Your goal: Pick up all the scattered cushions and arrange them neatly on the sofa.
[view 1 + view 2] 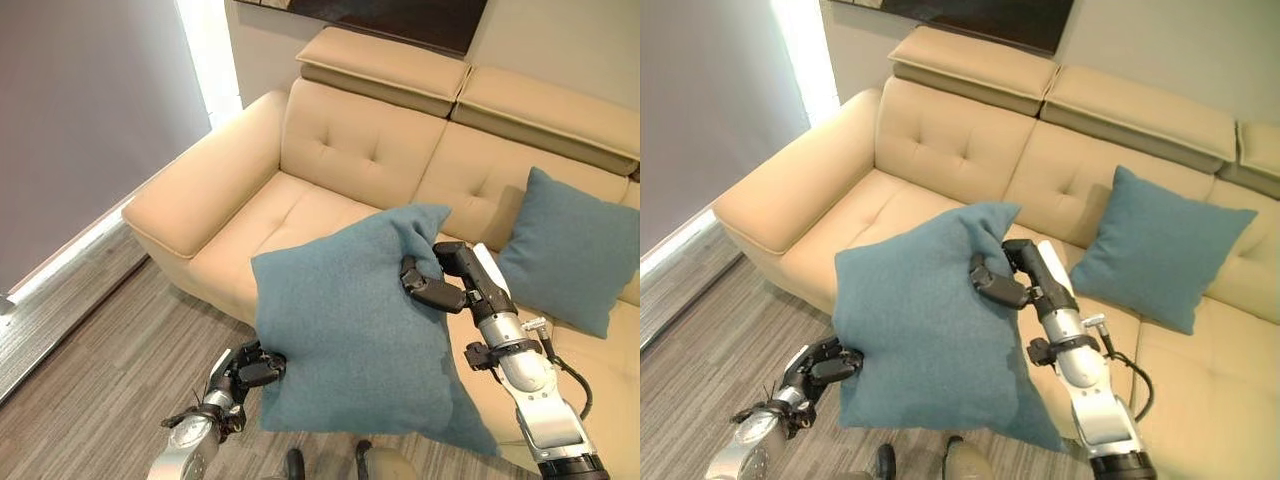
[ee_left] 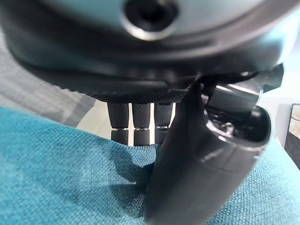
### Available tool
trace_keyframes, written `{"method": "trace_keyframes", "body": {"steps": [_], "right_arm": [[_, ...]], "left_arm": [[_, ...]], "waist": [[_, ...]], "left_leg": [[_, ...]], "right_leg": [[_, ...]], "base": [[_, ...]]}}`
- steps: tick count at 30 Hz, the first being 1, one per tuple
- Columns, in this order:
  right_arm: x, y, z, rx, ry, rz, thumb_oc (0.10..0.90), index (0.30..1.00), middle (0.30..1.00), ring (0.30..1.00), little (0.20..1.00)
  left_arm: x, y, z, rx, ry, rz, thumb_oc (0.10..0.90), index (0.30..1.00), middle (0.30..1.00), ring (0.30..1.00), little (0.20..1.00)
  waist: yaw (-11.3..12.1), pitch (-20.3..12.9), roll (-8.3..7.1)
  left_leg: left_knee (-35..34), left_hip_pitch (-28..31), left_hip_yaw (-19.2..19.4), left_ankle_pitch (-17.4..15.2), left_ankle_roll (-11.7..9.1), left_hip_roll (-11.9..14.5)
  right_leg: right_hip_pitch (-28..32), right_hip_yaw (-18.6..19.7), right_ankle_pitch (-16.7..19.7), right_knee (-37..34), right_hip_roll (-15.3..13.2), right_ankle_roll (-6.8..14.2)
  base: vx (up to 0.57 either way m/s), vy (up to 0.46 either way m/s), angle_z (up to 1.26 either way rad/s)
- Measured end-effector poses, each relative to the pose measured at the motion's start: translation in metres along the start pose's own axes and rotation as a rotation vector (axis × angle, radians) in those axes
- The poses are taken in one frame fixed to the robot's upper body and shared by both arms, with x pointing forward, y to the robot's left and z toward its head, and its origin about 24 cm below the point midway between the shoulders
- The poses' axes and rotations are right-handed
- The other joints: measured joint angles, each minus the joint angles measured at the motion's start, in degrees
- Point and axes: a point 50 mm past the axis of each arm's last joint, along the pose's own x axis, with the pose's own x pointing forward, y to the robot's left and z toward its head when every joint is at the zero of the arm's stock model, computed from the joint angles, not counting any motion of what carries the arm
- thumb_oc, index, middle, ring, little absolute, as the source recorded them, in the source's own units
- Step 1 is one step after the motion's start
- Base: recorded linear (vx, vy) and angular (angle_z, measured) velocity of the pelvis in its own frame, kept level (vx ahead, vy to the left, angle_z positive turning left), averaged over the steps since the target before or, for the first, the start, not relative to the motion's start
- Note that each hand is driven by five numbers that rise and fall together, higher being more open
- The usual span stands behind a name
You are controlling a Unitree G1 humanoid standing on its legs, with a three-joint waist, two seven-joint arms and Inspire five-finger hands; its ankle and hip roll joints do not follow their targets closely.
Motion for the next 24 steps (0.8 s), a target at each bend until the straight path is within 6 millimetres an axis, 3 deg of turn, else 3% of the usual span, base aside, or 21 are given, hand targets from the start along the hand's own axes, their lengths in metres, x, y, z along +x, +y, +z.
{"method": "trace_keyframes", "body": {"steps": [1, 4, 5, 7, 8, 9, 10, 11, 14, 15, 16, 17, 19, 21, 24], "right_arm": [[0.002, 0.001, 0.002, -0.002, -0.011, 0.006, 0.4, 0.3, 0.3, 0.3, 0.3], [0.008, 0.001, 0.008, -0.009, -0.039, 0.008, 0.4, 0.3, 0.3, 0.3, 0.3], [0.012, 0.004, 0.011, -0.008, -0.049, 0.018, 0.4, 0.3, 0.3, 0.3, 0.3], [0.013, 0.006, 0.014, -0.009, -0.063, 0.03, 0.4, 0.3, 0.3, 0.3, 0.3], [0.008, 0.004, 0.007, -0.012, -0.034, 0.023, 0.4, 0.3, 0.3, 0.3, 0.3], [0.005, 0.003, 0.003, -0.015, -0.015, 0.017, 0.4, 0.3, 0.3, 0.3, 0.3], [0.0, -0.002, -0.004, -0.031, 0.015, 0.005, 0.4, 0.3, 0.3, 0.3, 0.3], [-0.001, -0.004, -0.004, -0.04, 0.016, 0.002, 0.4, 0.3, 0.3, 0.3, 0.3], [0.001, -0.011, -0.002, -0.061, 0.007, -0.019, 0.4, 0.3, 0.3, 0.3, 0.3], [0.001, -0.011, -0.002, -0.06, 0.008, -0.023, 0.4, 0.3, 0.3, 0.3, 0.3], [0.001, -0.013, -0.003, -0.061, 0.009, -0.032, 0.4, 0.3, 0.3, 0.3, 0.3], [0.001, -0.014, -0.002, -0.056, 0.008, -0.046, 0.4, 0.3, 0.3, 0.3, 0.3], [0.001, -0.015, -0.003, -0.053, 0.009, -0.05, 0.4, 0.3, 0.3, 0.3, 0.3], [0.001, -0.015, -0.003, -0.053, 0.009, -0.054, 0.4, 0.3, 0.3, 0.3, 0.3], [0.0, -0.018, -0.006, -0.049, 0.026, -0.071, 0.4, 0.3, 0.3, 0.3, 0.3]], "left_arm": [[0.0, 0.001, 0.0, -0.001, 0.0, 0.006, 0.4, 0.3, 0.3, 0.3, 0.3], [0.0, 0.002, 0.001, -0.001, -0.006, 0.01, 0.4, 0.3, 0.3, 0.3, 0.3], [0.0, 0.002, 0.001, -0.013, -0.009, 0.017, 0.4, 0.3, 0.3, 0.3, 0.3], [0.0, 0.005, 0.001, -0.011, -0.008, 0.027, 0.4, 0.3, 0.3, 0.3, 0.3], [0.0, 0.003, 0.0, -0.01, -0.002, 0.021, 0.4, 0.3, 0.3, 0.3, 0.3], [0.0, 0.001, -0.002, -0.015, 0.001, 0.017, 0.4, 0.3, 0.3, 0.3, 0.3], [0.0, -0.006, -0.006, -0.039, 0.005, 0.006, 0.4, 0.3, 0.3, 0.3, 0.3], [0.0, -0.009, -0.006, -0.044, 0.004, -0.003, 0.4, 0.3, 0.3, 0.3, 0.3], [0.002, -0.012, -0.004, -0.043, -0.003, -0.013, 0.4, 0.3, 0.3, 0.3, 0.3], [0.002, -0.014, -0.005, -0.045, 0.001, -0.018, 0.4, 0.3, 0.3, 0.3, 0.3], [0.003, -0.016, -0.005, -0.04, 0.002, -0.03, 0.4, 0.3, 0.3, 0.3, 0.3], [0.004, -0.017, -0.004, -0.038, -0.001, -0.035, 0.4, 0.3, 0.3, 0.3, 0.3], [0.004, -0.018, -0.004, -0.032, 0.001, -0.041, 0.4, 0.3, 0.3, 0.3, 0.3], [0.004, -0.021, -0.006, -0.024, 0.01, -0.053, 0.4, 0.3, 0.3, 0.3, 0.3], [0.006, -0.024, -0.004, -0.019, 0.006, -0.068, 0.4, 0.3, 0.3, 0.3, 0.3]], "waist": [[0.3, 0.01, -0.04], [0.18, 0.02, 0.03], [0.42, 0.09, 0.33], [0.27, 0.13, 0.46], [-0.99, -0.29, -0.56], [-1.41, -0.33, -0.59], [-1.01, -1.1, 1.01], [-0.74, -1.23, 1.28], [-0.48, -1.24, 0.39], [-0.31, -1.3, 0.5], [-1.01, -1.28, 0.49], [-0.89, -0.95, -0.13], [-1.05, -0.59, -1.47], [-1.28, -0.61, -1.51], [-1.4, -0.65, -1.53]], "left_leg": [[-0.72, 1.07, 0.44, -0.47, 0.11, -0.14], [-1.98, 1.73, 0.91, 0.11, -0.26, -0.15], [-2.09, 2.03, 1.06, -2.17, 0.28, 0.58], [-1.94, 2.19, 1.51, -1.69, -1.56, 1.08], [-2.01, 3.83, -0.18, -2.27, -2.53, 0.31], [-2.07, 5.25, -1.24, -2.86, -3.32, 0.37], [-1.41, 6.0, -1.33, -4.0, -5.09, 2.25], [0.45, 5.3, -1.36, -4.51, -5.87, 3.0], [19.58, -4.49, -1.27, -7.28, -8.35, 4.2], [20.9, -5.18, -1.54, -7.11, -8.98, 4.21], [25.07, -7.62, -2.69, -6.5, -9.42, 4.55], [28.29, -10.47, -2.74, -7.65, -8.29, 5.16], [24.34, -12.73, -2.56, -8.02, -7.67, 5.17], [17.8, -12.86, -2.65, -7.4, -7.47, 5.41], [5.18, -14.17, -4.27, -2.77, -9.11, 6.21]], "right_leg": [[0.41, -3.6, -0.78, -1.46, -1.39, -1.41], [1.12, -6.4, -0.2, -10.17, -1.59, -1.95], [-0.73, -8.16, -0.05, -11.04, -0.5, -2.37], [-1.55, -9.54, 1.07, -14.8, 0.78, -2.67], [1.15, -7.78, 4.54, -20.34, 0.94, -3.36], [2.94, -7.71, 7.77, -21.1, 1.18, -5.49], [4.4, -8.09, 6.77, -21.69, 2.78, -6.92], [5.1, -8.11, 6.54, -22.26, 3.78, -7.34], [7.68, -9.2, 7.35, -25.24, 4.33, -10.89], [8.25, -9.24, 6.67, -25.4, 4.89, -11.52], [8.85, -9.21, 5.57, -25.66, 5.48, -11.88], [9.69, -9.04, 4.69, -26.31, 6.13, -12.47], [11.1, -8.41, 4.67, -28.0, 6.67, -12.75], [12.12, -8.48, 5.46, -28.61, 6.92, -13.0], [14.82, -7.04, 4.85, -31.51, 7.3, -11.71]], "base": [[0.12, 0.007, -0.26], [0.22, -0.034, -0.17], [0.31, -0.106, -0.26], [0.2, -0.094, 0.0], [0.2, -0.108, 0.61], [0.25, -0.168, 0.63], [0.14, -0.149, 0.27], [0.08, -0.141, 0.13], [0.03, -0.071, 0.06], [0.09, -0.058, 0.02], [0.13, -0.008, 0.02], [0.15, 0.021, 0.02], [0.14, 0.044, -0.2], [0.18, 0.107, -0.24], [0.19, 0.142, -0.16]]}}
